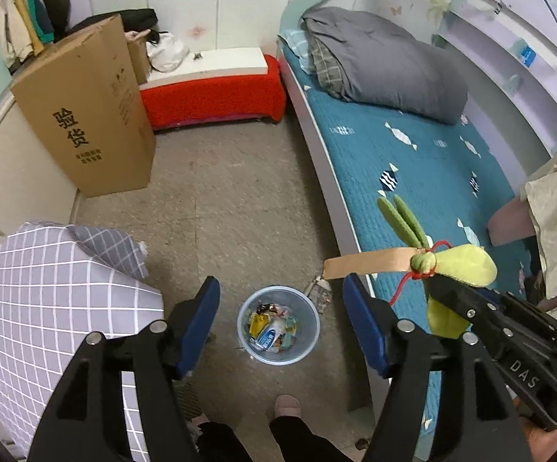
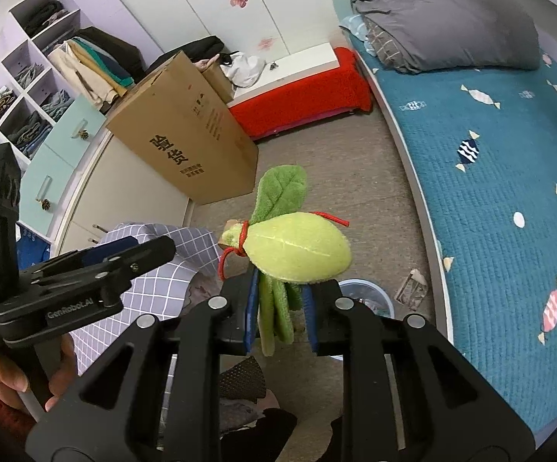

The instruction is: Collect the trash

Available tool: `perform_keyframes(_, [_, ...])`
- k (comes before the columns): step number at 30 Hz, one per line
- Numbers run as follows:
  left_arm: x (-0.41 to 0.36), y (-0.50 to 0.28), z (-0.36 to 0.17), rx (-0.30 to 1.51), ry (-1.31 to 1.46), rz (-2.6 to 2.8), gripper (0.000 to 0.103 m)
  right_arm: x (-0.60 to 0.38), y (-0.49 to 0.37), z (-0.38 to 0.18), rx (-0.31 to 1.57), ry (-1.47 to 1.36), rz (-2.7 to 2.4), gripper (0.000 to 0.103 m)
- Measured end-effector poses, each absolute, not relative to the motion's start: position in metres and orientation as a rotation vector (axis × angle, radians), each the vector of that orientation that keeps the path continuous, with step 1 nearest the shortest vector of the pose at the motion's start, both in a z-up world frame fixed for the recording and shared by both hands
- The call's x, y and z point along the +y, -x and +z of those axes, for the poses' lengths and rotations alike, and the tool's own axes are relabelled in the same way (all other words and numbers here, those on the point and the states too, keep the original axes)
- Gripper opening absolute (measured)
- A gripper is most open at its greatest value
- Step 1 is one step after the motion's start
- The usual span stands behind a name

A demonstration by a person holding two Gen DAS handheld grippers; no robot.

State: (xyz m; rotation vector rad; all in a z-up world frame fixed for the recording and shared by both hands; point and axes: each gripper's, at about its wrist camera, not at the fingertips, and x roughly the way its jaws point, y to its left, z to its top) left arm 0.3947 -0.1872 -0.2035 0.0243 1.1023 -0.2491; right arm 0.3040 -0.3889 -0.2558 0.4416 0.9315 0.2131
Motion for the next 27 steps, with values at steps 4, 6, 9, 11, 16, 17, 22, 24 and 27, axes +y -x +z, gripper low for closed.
perform_keyframes(4, [-0.176, -0.393, -0.2, 1.094, -0.014, -0.228, 0.066, -0.384, -0.307, -0.255, 0.931, -0.438, 0.221, 0.022])
perform_keyframes(6, [-0.17, -0.392, -0.197, 1.092, -0.006, -0.215, 0.066, -0.382, -0.309, -0.256, 0.931, -0.436, 0.224, 0.026])
perform_keyframes(9, [-0.163, -0.39, -0.194, 1.086, 0.003, -0.201, 0.067, -0.381, -0.312, -0.259, 0.925, -0.45, 0.221, 0.066])
perform_keyframes(11, [-0.158, -0.388, -0.192, 1.082, 0.01, -0.192, 0.067, -0.38, -0.313, -0.262, 0.917, -0.451, 0.214, 0.067])
perform_keyframes(16, [-0.148, -0.38, -0.187, 1.064, 0.026, -0.176, 0.067, -0.378, -0.314, -0.267, 0.934, -0.45, 0.218, 0.067])
perform_keyframes(17, [-0.147, -0.378, -0.186, 1.06, 0.03, -0.175, 0.067, -0.377, -0.312, -0.266, 0.929, -0.441, 0.221, 0.068])
perform_keyframes(22, [-0.148, -0.368, -0.179, 1.04, 0.046, -0.169, 0.068, -0.371, -0.301, -0.254, 0.896, -0.369, 0.234, 0.068])
perform_keyframes(24, [-0.151, -0.36, -0.174, 1.02, 0.046, -0.166, 0.068, -0.368, -0.292, -0.247, 0.872, -0.328, 0.238, 0.068])
perform_keyframes(27, [-0.153, -0.345, -0.162, 0.973, 0.047, -0.168, 0.068, -0.364, -0.279, -0.235, 0.842, -0.283, 0.253, 0.069])
